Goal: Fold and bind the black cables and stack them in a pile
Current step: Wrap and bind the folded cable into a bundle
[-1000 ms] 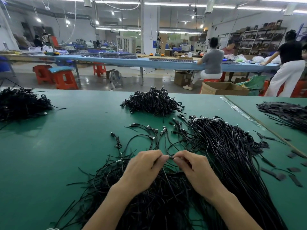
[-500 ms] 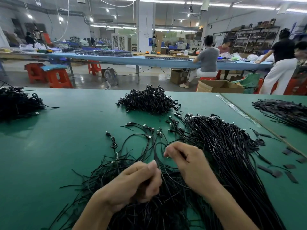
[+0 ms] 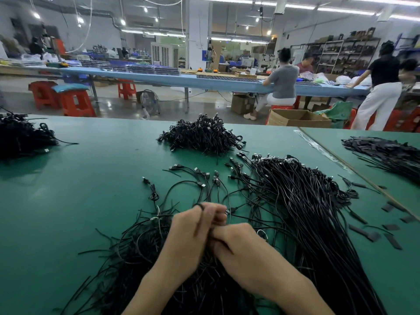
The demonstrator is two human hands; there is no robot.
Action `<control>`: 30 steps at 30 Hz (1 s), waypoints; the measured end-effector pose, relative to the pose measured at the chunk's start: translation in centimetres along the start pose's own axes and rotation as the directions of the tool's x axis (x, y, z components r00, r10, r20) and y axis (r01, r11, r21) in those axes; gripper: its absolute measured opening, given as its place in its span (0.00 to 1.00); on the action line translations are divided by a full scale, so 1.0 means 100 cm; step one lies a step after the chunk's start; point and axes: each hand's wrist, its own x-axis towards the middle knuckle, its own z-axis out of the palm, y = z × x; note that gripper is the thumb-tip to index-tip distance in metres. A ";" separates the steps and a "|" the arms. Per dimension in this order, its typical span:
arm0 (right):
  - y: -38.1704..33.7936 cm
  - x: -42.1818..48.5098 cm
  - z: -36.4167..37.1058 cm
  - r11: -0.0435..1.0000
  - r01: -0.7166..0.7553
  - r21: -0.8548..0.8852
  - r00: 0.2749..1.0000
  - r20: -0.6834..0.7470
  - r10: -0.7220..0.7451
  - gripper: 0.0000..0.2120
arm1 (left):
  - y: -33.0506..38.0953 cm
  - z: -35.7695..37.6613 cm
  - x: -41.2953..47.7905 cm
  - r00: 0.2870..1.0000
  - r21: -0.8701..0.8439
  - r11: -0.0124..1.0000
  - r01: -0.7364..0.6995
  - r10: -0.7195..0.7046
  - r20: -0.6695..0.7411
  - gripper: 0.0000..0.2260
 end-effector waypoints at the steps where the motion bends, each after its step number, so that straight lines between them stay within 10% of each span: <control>1: -0.001 -0.001 -0.005 0.999 0.001 -0.034 1.000 -0.027 -0.002 0.08 | 0.001 0.001 -0.001 0.998 0.102 0.994 -0.045 0.041 0.041 0.16; 13: 0.020 0.000 -0.035 0.974 -0.116 -0.192 0.959 -0.276 0.060 0.12 | 0.005 -0.029 0.003 1.000 0.637 0.771 -0.014 0.011 0.010 0.31; 17: 0.019 0.013 -0.035 0.982 0.027 -0.188 0.896 -0.430 -0.107 0.10 | 0.012 -0.016 0.001 0.911 0.321 0.931 0.170 -0.273 0.309 0.33; 20: 0.013 0.023 -0.030 0.982 0.162 -0.095 0.868 -0.459 -0.188 0.10 | 0.020 -0.018 -0.001 0.849 -0.074 0.950 0.304 -0.234 0.474 0.27; 25: 0.020 0.026 -0.016 0.999 0.029 0.038 0.976 -0.217 -0.020 0.13 | 0.024 -0.026 0.001 0.949 -0.680 0.668 0.302 -0.143 0.280 0.20; 30: 0.018 0.015 0.006 0.998 -0.019 0.064 1.000 -0.011 0.020 0.07 | 0.015 -0.023 0.011 0.973 -0.883 0.448 0.142 -0.228 0.041 0.20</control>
